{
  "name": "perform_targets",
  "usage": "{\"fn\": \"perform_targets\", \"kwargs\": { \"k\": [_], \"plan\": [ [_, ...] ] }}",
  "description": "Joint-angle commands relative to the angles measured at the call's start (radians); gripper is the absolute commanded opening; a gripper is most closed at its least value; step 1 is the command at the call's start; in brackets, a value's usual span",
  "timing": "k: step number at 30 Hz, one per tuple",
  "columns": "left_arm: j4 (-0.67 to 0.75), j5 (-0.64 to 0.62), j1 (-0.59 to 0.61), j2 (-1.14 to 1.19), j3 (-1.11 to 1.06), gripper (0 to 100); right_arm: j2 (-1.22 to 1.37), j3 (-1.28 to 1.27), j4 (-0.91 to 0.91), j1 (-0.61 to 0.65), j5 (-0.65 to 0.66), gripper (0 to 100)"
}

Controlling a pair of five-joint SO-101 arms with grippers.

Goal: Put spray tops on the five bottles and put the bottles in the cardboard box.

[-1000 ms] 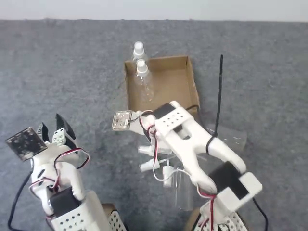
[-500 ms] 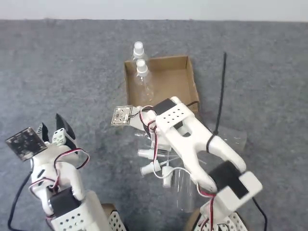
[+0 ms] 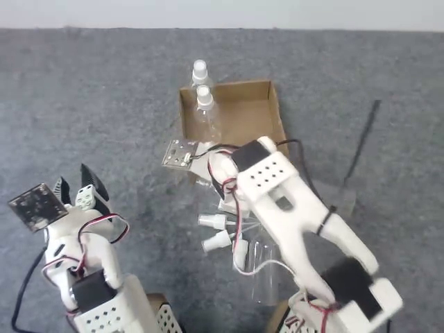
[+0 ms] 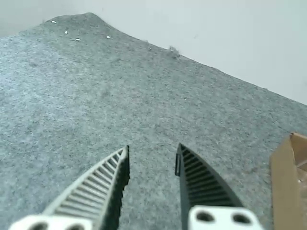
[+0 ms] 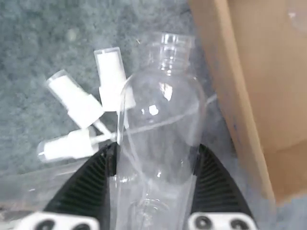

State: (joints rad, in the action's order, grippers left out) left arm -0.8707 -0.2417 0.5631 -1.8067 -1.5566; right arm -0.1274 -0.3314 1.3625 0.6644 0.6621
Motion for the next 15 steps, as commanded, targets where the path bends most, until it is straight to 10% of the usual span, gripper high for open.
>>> {"fn": "perform_targets", "kwargs": {
  "k": [1,15],
  "plan": [
    [0.028,0.011,0.002,-0.015,0.007,15,-0.177,0.051,0.082,-0.061,-0.046,6.6],
    [0.034,0.011,0.0,-0.015,-0.005,15,-0.292,0.044,0.282,-0.303,-0.046,6.5]
  ]
}}
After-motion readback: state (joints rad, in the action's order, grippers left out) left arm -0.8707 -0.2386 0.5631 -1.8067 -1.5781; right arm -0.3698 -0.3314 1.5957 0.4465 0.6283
